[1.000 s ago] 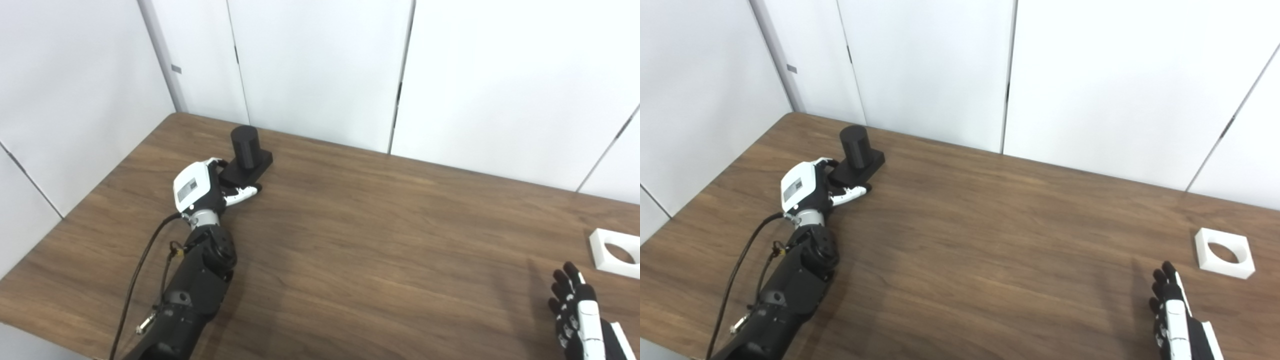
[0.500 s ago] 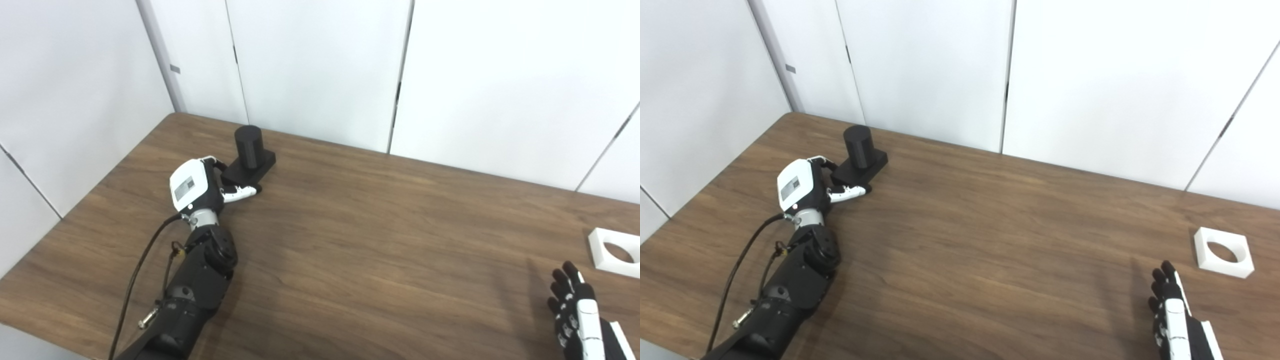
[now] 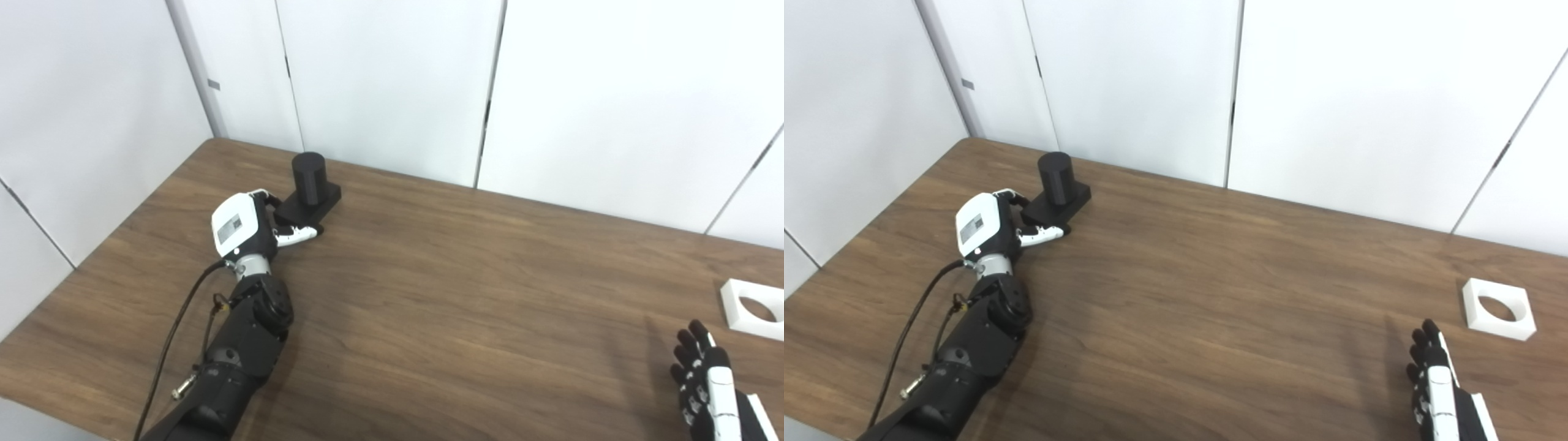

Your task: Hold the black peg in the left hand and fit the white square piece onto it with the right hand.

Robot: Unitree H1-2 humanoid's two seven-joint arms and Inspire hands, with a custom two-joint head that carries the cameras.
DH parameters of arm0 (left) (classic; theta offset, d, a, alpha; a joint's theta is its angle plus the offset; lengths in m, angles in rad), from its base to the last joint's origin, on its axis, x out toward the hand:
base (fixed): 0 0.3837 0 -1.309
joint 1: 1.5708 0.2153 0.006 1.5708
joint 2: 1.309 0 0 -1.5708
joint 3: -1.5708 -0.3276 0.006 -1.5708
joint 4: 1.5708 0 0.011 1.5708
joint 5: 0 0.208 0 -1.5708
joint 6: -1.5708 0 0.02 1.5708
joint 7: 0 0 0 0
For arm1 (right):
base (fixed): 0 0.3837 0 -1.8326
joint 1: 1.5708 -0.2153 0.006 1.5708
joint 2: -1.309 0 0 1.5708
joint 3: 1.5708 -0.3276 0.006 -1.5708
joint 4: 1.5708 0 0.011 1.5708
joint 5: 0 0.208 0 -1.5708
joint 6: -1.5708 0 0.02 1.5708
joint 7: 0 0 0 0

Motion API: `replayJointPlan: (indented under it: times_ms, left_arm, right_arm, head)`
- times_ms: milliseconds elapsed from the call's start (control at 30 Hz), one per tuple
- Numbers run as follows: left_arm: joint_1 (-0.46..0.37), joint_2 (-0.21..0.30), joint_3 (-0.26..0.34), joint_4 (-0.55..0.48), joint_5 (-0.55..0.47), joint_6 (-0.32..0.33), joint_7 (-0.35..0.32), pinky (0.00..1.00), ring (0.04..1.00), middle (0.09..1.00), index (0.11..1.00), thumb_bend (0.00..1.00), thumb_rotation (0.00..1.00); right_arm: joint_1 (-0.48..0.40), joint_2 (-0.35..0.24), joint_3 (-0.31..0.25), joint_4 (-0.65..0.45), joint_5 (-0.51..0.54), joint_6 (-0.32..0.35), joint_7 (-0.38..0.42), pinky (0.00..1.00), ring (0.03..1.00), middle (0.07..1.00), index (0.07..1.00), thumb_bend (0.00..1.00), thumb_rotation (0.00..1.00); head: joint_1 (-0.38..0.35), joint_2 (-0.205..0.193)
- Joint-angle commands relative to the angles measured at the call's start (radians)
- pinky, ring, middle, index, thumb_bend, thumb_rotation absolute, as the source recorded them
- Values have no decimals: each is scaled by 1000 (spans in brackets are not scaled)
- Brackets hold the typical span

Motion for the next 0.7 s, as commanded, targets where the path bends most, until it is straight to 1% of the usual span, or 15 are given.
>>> replayJointPlan:
  times_ms: [0, 100, 167, 333, 400, 433, 467, 500, 567, 667]
  left_arm:
    - [-25, 32, -2, -68, 5, -28, 18, 815, 798, 724, 480, 523, 48]
    - [7, 32, -7, -129, 1, -39, -8, 819, 796, 723, 481, 522, 48]
    - [36, 31, -15, -182, 4, -39, -34, 788, 793, 723, 481, 522, 51]
    - [102, 27, -34, -305, 17, -26, -95, 780, 802, 727, 482, 520, 53]
    - [140, 20, -38, -379, 7, -16, -140, 782, 810, 734, 483, 519, 53]
    - [151, 18, -38, -402, 4, -15, -155, 797, 814, 740, 483, 519, 53]
    - [172, 19, -43, -435, -5, -36, -177, 832, 817, 744, 483, 519, 52]
    - [192, 22, -52, -463, -7, -58, -194, 901, 822, 749, 483, 519, 51]
    - [222, 27, -66, -510, -4, -79, -224, 980, 826, 759, 483, 520, 51]
    - [275, 24, -84, -591, 2, -113, -260, 998, 836, 772, 483, 520, 50]
  right_arm:
    - [151, -20, 18, -24, -6, -18, -3, 1000, 1000, 986, 1000, 559, 1000]
    - [149, -15, 21, -26, -13, -13, -7, 1000, 1000, 980, 1000, 548, 1000]
    - [148, -12, 23, -30, -21, -6, -12, 1000, 1000, 975, 1000, 552, 1000]
    - [148, -9, 34, -37, -32, 0, -16, 1000, 1000, 975, 1000, 549, 1000]
    - [148, -8, 39, -39, -45, 1, -21, 1000, 1000, 976, 1000, 548, 1000]
    - [149, -8, 41, -40, -50, 1, -23, 1000, 1000, 974, 1000, 547, 1000]
    - [149, -4, 43, -44, -54, 6, -26, 1000, 1000, 973, 1000, 549, 1000]
    - [149, -1, 46, -48, -60, 11, -29, 1000, 1000, 971, 1000, 553, 1000]
    - [149, 4, 49, -53, -68, 22, -34, 1000, 1000, 969, 1000, 560, 1000]
    - [146, 5, 55, -55, -69, 30, -38, 1000, 1000, 970, 1000, 552, 1000]
  head:
    - [-3, 5]
    - [-9, 8]
    - [-10, 10]
    - [-15, 14]
    - [-15, 13]
    - [-15, 14]
    - [-15, 15]
    - [-15, 15]
    - [-17, 15]
    - [-21, 18]
